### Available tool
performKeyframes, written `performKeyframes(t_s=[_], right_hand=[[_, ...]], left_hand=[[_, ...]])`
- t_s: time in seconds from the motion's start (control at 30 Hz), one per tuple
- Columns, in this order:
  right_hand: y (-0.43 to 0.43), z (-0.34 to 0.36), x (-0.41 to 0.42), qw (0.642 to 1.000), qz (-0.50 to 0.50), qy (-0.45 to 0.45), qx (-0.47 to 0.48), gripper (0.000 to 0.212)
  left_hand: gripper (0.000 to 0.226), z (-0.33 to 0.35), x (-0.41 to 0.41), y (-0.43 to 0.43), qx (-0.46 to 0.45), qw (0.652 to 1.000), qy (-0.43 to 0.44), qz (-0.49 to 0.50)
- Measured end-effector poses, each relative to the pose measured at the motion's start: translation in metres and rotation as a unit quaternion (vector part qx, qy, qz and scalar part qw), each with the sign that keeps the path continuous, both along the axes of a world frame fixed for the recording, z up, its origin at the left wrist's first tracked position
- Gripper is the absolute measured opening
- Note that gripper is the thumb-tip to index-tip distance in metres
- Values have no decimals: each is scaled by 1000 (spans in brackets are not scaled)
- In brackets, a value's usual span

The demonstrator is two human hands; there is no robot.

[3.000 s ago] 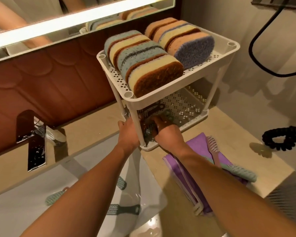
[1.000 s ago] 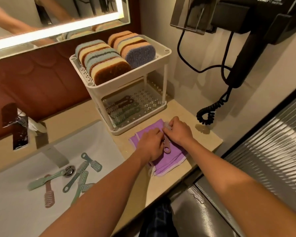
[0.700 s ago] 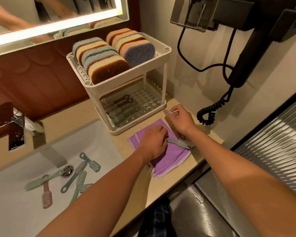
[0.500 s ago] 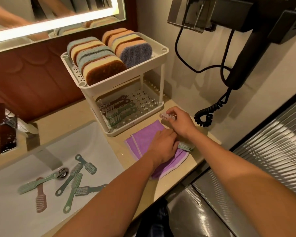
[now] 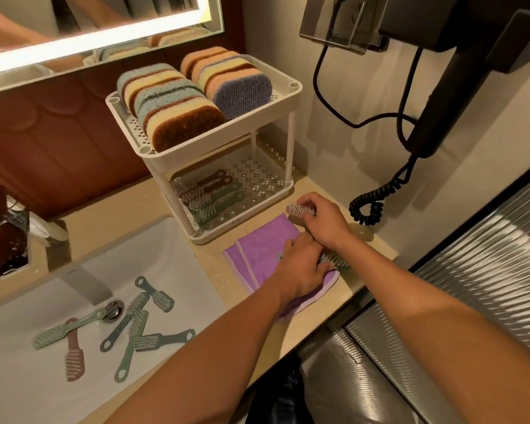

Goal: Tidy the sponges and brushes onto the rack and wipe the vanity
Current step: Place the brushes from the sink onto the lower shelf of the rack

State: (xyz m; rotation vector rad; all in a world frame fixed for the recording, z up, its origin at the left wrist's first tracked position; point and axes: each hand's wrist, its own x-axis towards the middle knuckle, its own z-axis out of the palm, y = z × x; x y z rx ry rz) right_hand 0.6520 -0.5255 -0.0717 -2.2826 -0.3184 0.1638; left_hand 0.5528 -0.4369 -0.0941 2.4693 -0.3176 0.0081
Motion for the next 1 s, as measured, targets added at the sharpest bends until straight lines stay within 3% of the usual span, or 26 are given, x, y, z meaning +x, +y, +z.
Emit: performKeyframes(t_s=[0.2,0.33,0.47,0.6,0.77,0.87,1.0], right_hand=[[17,24,-4,997,-11,-74,-1,26],[28,28,-10,994,-4,-104,-40,26],[44,30,-21,994,5,-101,-42,23],[67,34,-36,994,16,-87,-57,24],[93,33,-46,991,66,-102,-56,24],[108,30,-47,988,91,-114,-60,22],[124,25,-48,985,103,-117,-75,24]], left_hand=[[17,15,-9,20,-24,996,-8,91],[23,27,-20,57,19,985,-14,173],[44,45,-32,90,23,960,24,277],[26,52,-53,116,16,944,73,321],[28,53,-74,156,42,928,76,363],[29,58,-76,183,40,889,94,447],[41,58,-63,216,-59,833,112,538]])
